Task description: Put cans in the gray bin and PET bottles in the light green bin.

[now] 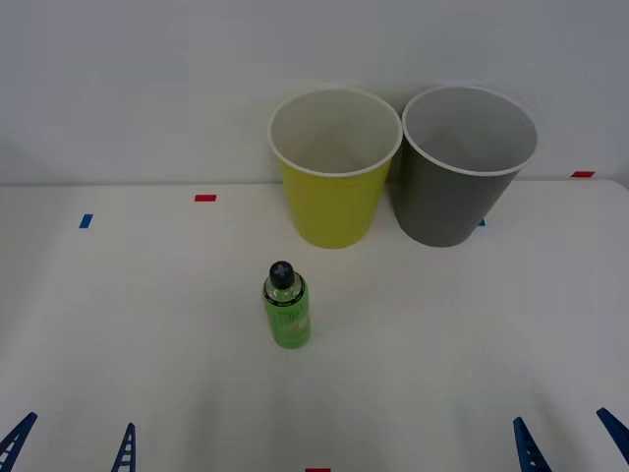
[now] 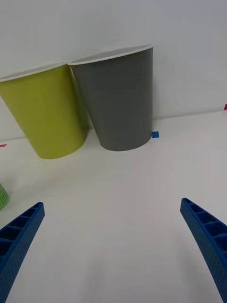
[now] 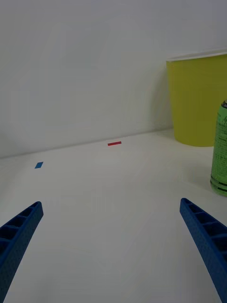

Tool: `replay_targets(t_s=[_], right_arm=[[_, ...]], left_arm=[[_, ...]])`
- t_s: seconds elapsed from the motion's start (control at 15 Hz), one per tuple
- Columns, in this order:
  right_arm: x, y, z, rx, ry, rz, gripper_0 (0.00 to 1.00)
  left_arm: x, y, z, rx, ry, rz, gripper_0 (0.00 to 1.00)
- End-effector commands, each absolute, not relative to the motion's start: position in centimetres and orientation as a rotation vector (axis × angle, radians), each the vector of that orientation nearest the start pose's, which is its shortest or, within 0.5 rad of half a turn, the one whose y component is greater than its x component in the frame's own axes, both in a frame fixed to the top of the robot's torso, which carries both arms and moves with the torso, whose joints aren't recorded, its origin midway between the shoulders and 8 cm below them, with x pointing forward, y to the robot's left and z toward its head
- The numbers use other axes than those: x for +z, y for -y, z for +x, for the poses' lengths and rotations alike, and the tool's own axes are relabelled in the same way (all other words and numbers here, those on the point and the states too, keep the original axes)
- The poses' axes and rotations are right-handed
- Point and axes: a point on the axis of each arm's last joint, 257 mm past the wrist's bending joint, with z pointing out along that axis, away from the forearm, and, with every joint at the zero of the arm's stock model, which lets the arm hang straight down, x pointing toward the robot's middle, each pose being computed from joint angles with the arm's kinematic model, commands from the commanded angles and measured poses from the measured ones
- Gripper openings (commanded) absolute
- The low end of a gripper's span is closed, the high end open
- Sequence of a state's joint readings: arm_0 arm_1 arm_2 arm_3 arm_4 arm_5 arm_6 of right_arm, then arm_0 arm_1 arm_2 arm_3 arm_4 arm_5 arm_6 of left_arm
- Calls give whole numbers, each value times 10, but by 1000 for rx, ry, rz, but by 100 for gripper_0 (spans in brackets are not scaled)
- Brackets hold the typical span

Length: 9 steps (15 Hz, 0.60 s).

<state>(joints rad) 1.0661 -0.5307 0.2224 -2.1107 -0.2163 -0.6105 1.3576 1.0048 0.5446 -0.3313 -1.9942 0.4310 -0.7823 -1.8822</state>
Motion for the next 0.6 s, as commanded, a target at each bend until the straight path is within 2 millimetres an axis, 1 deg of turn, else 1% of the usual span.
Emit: replay_targets(t_s=[0.07,0.6], right_arm=[[-223,265,224,241,-1572,12,100],[-223,265,224,241,-1572,12,100]], left_arm=[[-232,-275,217,67,-1487,135,100],[-232,-275,217,67,-1487,135,100]])
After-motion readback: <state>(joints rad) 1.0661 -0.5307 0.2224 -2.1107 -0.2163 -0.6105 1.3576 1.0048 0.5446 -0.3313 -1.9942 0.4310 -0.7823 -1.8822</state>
